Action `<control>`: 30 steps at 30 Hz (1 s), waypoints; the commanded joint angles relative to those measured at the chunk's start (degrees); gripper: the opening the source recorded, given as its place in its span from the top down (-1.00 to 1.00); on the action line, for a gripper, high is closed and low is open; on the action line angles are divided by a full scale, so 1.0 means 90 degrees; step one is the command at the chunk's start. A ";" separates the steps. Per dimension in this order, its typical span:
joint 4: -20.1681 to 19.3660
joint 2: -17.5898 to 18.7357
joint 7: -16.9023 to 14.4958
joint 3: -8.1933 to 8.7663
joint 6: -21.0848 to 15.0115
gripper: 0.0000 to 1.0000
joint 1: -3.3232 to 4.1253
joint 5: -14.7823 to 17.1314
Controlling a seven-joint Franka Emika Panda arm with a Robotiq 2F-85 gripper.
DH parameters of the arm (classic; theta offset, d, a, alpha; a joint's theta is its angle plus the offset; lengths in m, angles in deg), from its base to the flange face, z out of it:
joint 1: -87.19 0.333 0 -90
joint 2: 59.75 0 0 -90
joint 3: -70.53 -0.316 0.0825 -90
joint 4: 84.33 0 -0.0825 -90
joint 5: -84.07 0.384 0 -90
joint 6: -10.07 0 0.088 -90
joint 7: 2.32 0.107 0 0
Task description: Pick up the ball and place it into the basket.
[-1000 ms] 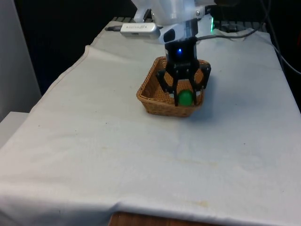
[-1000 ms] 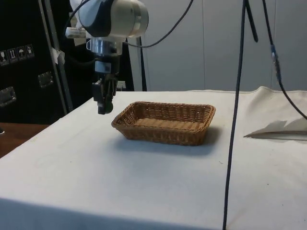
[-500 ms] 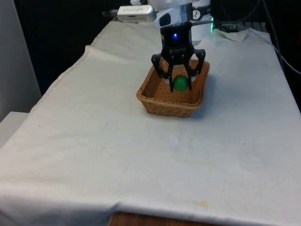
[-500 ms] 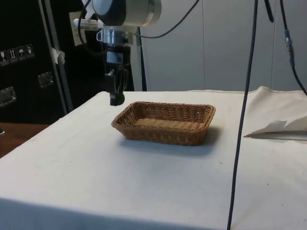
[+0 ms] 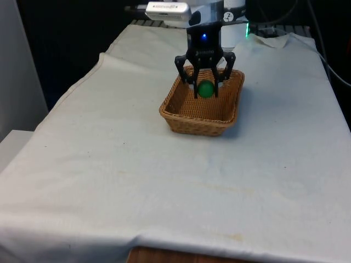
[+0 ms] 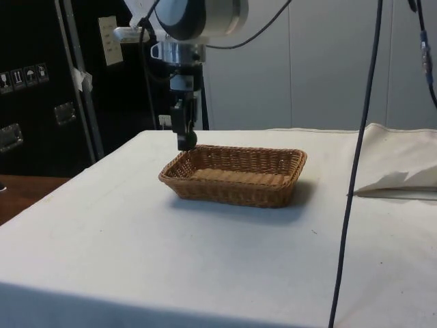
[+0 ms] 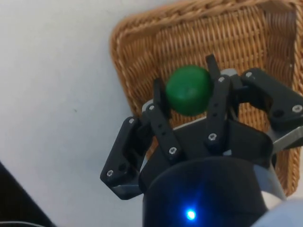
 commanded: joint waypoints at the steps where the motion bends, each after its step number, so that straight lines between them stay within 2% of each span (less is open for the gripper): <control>1: -0.0121 -0.0032 0.0095 0.0076 -0.0134 1.00 0.0089 -0.0159; 3: -0.0229 -0.0076 0.0089 0.0051 -0.0185 1.00 0.0076 -0.0204; 4: -0.0159 -0.0064 0.0032 0.0000 -0.0064 1.00 0.0013 -0.0134; 5: -0.0274 -0.0095 0.0083 0.0045 -0.0210 1.00 0.0070 -0.0216; 6: -0.0331 -0.0121 0.0070 0.0038 -0.0242 1.00 0.0070 -0.0210; 13: -0.0707 -0.0178 -0.0108 -0.0045 -0.0477 1.00 -0.0006 -0.0064; 14: -0.0662 -0.0146 -0.0045 -0.0006 -0.0382 1.00 0.0013 -0.0134; 15: -0.0751 -0.0172 -0.0134 -0.0051 -0.0516 1.00 -0.0019 -0.0045; 19: -0.0885 -0.0140 -0.0267 -0.0076 -0.0624 1.00 -0.0070 0.0070; 22: -0.0885 -0.0134 -0.0325 -0.0064 -0.0618 1.00 -0.0064 0.0153; 23: -0.0885 -0.0102 -0.0255 -0.0006 -0.0573 1.00 -0.0025 0.0057; 24: -0.0885 -0.0127 -0.0344 -0.0064 -0.0618 1.00 -0.0057 0.0178; 26: -0.0879 -0.0115 -0.0344 -0.0038 -0.0605 1.00 -0.0038 0.0172; 30: -0.0910 -0.0038 -0.0369 -0.0076 -0.0656 1.00 -0.0057 0.0216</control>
